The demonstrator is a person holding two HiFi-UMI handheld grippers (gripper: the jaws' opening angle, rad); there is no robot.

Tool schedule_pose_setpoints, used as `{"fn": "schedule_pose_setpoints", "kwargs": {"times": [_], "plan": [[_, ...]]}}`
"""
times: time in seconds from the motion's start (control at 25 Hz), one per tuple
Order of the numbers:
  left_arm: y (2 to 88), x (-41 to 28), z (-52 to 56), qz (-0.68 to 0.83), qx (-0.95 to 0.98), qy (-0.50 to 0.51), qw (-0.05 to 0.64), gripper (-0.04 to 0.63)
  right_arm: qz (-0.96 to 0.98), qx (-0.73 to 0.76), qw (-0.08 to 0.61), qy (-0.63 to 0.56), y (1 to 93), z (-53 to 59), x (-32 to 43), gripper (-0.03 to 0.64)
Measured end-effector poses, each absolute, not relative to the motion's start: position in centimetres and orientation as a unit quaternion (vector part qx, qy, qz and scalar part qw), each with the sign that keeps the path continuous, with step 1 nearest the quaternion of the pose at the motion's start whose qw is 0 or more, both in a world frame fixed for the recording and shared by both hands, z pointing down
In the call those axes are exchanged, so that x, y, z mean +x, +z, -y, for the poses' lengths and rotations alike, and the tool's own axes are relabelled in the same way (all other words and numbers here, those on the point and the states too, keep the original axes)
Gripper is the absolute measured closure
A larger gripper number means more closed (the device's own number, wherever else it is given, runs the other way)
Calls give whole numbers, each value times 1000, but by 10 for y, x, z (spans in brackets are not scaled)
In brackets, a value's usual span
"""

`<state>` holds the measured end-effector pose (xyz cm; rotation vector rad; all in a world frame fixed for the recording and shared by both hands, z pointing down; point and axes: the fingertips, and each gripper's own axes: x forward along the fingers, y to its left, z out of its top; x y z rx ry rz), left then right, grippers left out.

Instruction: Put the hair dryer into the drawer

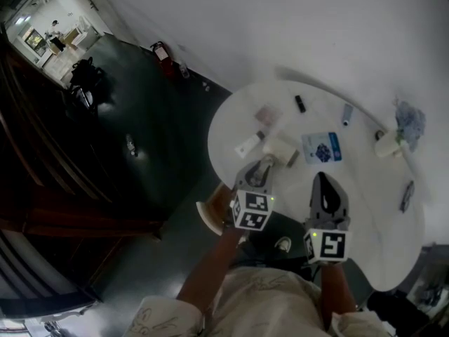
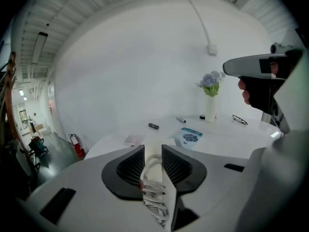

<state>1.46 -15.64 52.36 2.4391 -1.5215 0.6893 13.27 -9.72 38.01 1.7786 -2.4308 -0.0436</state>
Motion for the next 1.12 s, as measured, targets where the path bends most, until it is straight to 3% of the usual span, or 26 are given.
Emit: {"fn": "schedule_pose_setpoints", "kwargs": {"times": [0.48, 1.12], "plan": [[588, 25, 169, 442, 817, 331, 167, 322, 796, 599, 82, -14, 388, 98, 140, 611], [634, 37, 188, 395, 798, 379, 254, 314, 790, 605, 102, -1, 403, 101, 144, 611]]}}
